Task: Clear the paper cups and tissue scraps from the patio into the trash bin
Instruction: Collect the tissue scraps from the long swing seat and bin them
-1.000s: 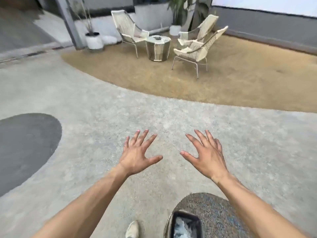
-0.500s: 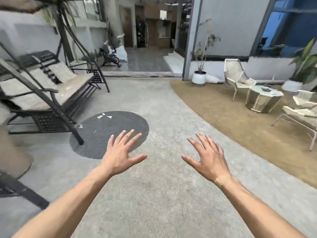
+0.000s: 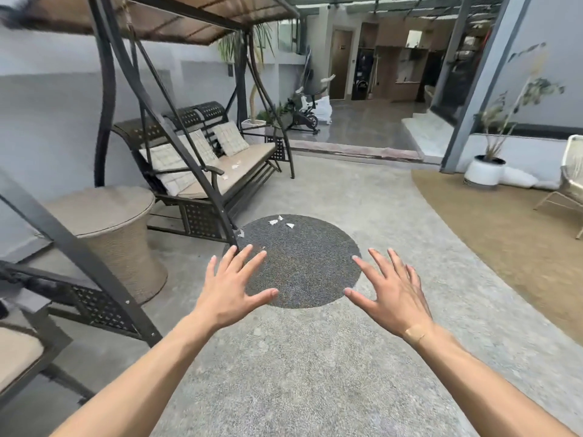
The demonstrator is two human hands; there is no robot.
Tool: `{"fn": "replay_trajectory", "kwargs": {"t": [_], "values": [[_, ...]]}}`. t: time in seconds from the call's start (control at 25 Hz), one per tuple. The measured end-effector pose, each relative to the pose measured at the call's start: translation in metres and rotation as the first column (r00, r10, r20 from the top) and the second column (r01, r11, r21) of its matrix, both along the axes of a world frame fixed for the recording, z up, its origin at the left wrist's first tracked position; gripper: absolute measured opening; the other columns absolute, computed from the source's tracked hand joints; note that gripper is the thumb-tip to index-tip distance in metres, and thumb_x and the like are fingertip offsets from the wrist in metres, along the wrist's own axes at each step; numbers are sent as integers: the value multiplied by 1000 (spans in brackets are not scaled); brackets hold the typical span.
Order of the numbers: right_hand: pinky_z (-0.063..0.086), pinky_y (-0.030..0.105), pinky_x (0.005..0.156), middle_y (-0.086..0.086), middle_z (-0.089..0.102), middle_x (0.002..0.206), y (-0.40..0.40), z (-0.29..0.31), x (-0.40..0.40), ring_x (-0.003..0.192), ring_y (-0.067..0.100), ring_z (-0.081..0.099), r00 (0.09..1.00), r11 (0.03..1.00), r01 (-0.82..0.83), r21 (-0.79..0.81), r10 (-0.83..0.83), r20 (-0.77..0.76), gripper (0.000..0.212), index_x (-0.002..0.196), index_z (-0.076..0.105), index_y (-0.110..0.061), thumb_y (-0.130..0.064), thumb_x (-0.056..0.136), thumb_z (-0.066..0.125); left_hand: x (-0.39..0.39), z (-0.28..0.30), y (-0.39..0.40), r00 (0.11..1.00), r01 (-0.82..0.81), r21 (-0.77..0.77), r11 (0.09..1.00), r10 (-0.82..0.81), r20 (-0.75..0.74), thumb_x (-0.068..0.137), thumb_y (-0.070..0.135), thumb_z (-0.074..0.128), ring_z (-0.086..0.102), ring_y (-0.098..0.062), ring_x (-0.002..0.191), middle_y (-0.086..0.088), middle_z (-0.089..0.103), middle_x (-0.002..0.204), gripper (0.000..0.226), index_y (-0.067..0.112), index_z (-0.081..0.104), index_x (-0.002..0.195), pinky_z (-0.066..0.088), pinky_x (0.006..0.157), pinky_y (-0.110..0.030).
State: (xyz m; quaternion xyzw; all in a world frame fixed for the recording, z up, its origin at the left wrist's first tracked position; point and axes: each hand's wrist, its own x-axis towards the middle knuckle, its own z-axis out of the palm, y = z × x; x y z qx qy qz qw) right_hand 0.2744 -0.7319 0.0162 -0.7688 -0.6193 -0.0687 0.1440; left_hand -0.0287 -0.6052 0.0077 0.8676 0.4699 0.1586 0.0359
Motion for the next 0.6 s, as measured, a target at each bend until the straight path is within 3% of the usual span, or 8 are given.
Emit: {"fn": "replay_trajectory", "kwargs": {"t": [0.28, 0.6], "values": [[3, 53, 117, -7, 9, 160, 109, -6, -4, 146, 21, -13, 999, 999, -35, -11, 35, -17, 78, 145, 15, -52, -87, 74, 18, 10, -8, 90, 1000, -8, -30, 1000, 8, 10, 70, 94, 23, -8, -13, 149, 12, 4, 163, 92, 50, 8, 150, -7, 119, -52], [6, 55, 116, -7, 10, 160, 253, -14, 66, 147, 22, -7, 995, 995, -104, 3, 104, -1, 80, 144, 11, -54, -89, 72, 12, 78, -18, 215, 997, -71, -23, 997, 72, 13, 68, 96, 19, -9, -12, 149, 11, 1, 163, 95, 50, 5, 150, -10, 119, -50]]}}
